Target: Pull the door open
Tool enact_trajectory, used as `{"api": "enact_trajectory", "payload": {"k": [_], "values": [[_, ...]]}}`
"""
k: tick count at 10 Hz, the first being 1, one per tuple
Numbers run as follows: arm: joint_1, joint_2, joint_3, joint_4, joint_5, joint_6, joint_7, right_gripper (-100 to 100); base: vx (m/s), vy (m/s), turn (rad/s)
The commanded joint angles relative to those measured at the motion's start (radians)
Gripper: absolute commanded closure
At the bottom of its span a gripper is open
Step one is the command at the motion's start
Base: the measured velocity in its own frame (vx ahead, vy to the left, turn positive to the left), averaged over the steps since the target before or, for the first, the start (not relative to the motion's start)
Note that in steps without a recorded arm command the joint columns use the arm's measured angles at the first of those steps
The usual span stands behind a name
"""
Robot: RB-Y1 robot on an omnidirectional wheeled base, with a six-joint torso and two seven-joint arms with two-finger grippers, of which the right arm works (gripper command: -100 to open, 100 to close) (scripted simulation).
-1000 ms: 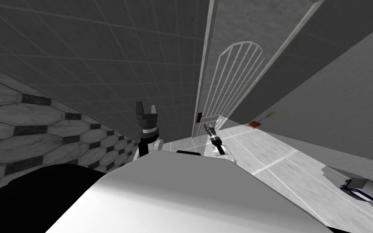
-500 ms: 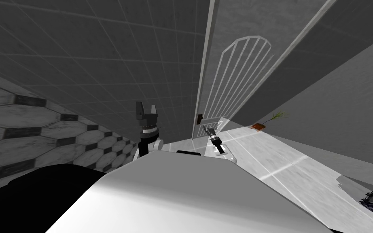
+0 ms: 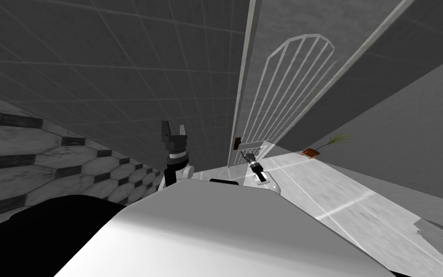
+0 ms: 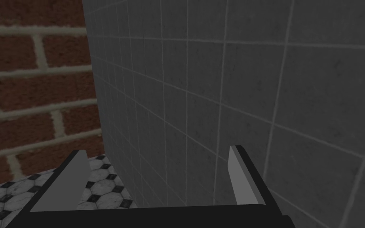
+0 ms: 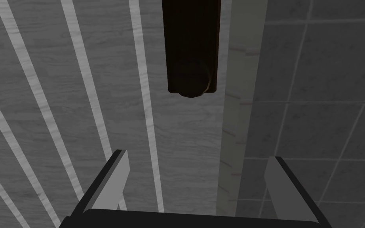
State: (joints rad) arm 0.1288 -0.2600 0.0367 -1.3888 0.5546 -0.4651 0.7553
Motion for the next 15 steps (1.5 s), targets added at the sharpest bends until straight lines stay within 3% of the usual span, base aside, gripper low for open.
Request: {"api": "enact_trajectory", "payload": {"k": [1,3,15], "values": [[-0.012,0.007,-0.025,0.017,-0.005,0.003,0.013,-100,0.015,-0.008,0.236],[-0.032,0.019,-0.069,0.048,-0.015,0.009,0.036,-100,0.016,-0.018,0.321],[-0.152,0.089,-0.314,0.216,-0.068,0.04,0.165,-100,0.017,-0.023,0.202]]}}
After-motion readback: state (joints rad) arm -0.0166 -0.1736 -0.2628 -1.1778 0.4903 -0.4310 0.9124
